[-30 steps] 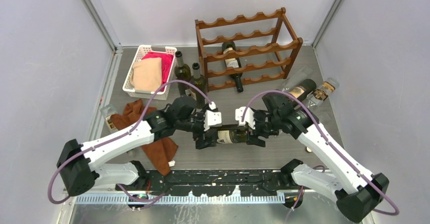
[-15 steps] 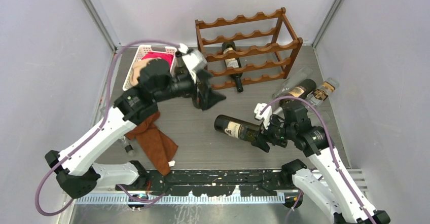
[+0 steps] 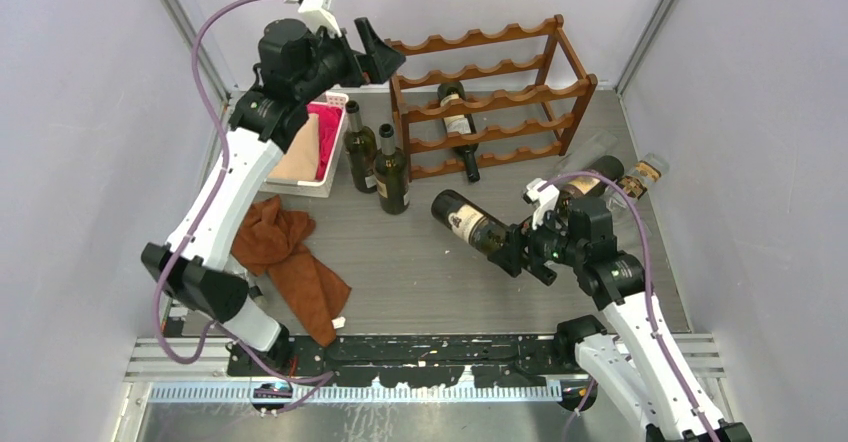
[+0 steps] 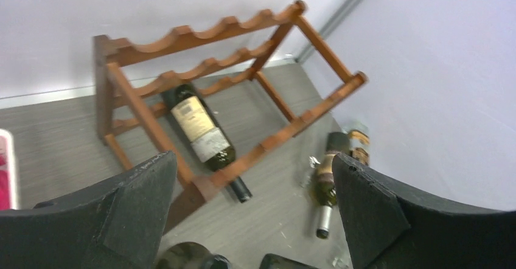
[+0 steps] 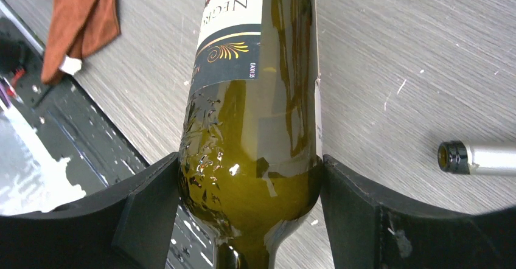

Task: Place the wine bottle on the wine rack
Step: Pick up the wine bottle from the center of the board, then place the wine bottle in the wine rack.

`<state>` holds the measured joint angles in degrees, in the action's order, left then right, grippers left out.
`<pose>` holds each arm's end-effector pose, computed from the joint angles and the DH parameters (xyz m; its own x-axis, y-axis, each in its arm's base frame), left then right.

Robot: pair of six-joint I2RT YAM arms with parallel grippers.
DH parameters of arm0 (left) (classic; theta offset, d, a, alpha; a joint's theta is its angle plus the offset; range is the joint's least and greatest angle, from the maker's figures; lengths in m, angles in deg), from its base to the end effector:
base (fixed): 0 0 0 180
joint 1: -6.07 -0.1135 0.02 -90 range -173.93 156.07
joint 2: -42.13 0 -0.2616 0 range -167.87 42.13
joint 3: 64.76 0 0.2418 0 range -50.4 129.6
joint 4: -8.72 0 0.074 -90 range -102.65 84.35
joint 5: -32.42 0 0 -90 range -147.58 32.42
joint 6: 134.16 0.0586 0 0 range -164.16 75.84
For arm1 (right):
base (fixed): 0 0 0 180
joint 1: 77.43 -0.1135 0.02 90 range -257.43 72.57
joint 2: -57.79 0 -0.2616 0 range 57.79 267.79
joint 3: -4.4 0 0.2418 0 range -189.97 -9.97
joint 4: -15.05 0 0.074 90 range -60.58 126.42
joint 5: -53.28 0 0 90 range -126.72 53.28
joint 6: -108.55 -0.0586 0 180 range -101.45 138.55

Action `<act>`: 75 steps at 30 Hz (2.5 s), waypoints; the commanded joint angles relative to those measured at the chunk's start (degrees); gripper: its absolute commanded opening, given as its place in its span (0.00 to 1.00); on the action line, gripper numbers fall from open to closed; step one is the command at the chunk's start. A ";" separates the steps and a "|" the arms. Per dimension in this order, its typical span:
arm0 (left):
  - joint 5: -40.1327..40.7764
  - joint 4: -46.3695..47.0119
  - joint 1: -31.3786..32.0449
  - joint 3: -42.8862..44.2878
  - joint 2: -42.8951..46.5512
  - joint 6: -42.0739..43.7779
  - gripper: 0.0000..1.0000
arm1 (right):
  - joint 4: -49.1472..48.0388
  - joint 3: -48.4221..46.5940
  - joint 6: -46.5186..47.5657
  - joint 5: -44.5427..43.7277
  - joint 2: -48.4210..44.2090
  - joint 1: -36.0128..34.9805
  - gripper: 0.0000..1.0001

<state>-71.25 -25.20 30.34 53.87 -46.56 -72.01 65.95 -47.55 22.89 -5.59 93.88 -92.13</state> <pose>0.3172 -0.1582 0.4866 -0.3429 -0.3433 -0.8744 0.5136 0.7108 -0.4805 0.1305 0.0656 0.2624 -0.5063 -0.1998 -0.8389 -0.6669 0.7075 0.2340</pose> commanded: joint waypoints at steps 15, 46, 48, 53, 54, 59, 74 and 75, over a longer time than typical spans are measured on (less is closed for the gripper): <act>9.88 -1.30 -4.58 14.01 -15.65 1.83 0.91 | -40.93 1.89 -20.76 -6.96 17.55 -2.09 0.01; 13.94 -1.32 -4.62 14.79 -21.46 3.51 0.72 | -64.90 -0.70 -22.55 -29.01 37.37 -13.29 0.01; 12.37 -0.88 -4.65 14.45 -21.08 3.71 0.72 | -65.72 -0.91 -23.79 -30.80 38.98 -13.98 0.01; 12.43 0.14 -4.67 12.98 -19.85 4.88 0.73 | -69.20 -2.49 -24.62 -40.14 43.76 -17.62 0.01; 12.56 0.35 -4.67 12.56 -19.55 5.10 0.72 | -69.27 -3.37 -24.72 -42.24 44.85 -18.44 0.01; 12.75 2.19 -4.67 9.25 -17.31 5.78 0.73 | -69.48 -8.18 -25.66 -48.96 50.41 -20.01 0.07; 12.02 6.97 -6.13 -7.80 -5.13 7.47 0.75 | -73.32 -20.68 -22.92 -51.12 68.80 -19.62 0.59; 11.95 7.10 -6.24 -8.71 -4.51 7.47 0.75 | -73.61 -21.26 -22.37 -50.95 69.30 -19.53 0.63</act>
<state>-58.92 -22.90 24.87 47.62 -56.07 -65.87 1.89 -64.14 -1.11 -53.08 162.67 -112.57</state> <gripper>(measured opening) 0.744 0.803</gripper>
